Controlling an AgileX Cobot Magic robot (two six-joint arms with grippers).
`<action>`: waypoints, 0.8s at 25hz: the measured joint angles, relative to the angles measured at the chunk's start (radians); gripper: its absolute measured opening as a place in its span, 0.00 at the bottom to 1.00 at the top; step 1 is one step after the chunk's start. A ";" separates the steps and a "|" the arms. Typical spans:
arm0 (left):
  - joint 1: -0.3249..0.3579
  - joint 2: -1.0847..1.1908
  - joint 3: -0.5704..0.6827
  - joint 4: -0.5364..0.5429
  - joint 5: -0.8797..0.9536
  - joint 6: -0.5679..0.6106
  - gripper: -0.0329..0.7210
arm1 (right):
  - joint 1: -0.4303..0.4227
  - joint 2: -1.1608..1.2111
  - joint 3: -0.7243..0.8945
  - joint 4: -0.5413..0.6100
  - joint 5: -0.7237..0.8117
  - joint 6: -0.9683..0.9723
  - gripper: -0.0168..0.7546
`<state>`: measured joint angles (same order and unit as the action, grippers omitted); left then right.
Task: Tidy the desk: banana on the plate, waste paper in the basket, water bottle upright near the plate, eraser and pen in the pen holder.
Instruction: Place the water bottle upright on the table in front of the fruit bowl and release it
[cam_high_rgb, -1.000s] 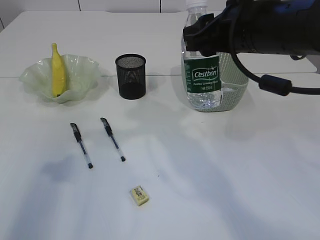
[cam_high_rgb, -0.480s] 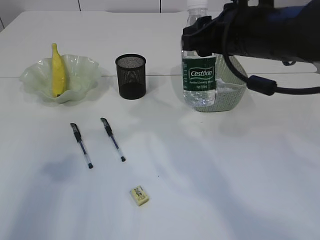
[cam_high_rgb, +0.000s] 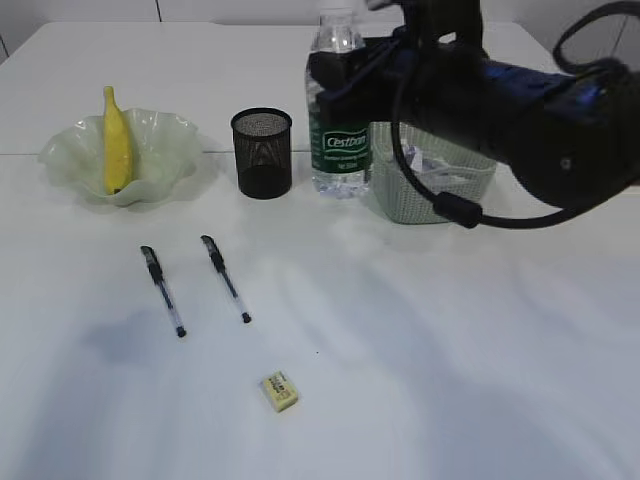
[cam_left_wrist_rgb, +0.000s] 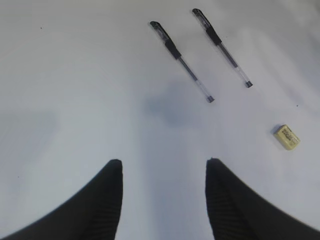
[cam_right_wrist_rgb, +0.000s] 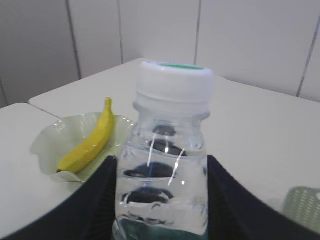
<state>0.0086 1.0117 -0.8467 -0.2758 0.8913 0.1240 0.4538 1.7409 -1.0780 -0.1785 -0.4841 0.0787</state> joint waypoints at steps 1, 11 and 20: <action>0.000 0.000 0.000 0.000 0.000 0.000 0.55 | 0.000 0.019 -0.005 -0.042 -0.021 0.024 0.46; 0.000 0.000 0.000 0.000 -0.020 0.000 0.55 | 0.006 0.151 -0.151 -0.240 -0.058 0.182 0.46; 0.000 0.000 0.000 0.000 -0.032 0.000 0.55 | 0.045 0.312 -0.333 -0.304 -0.072 0.258 0.46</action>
<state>0.0086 1.0117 -0.8467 -0.2758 0.8597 0.1240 0.4987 2.0534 -1.4112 -0.4822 -0.5563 0.3371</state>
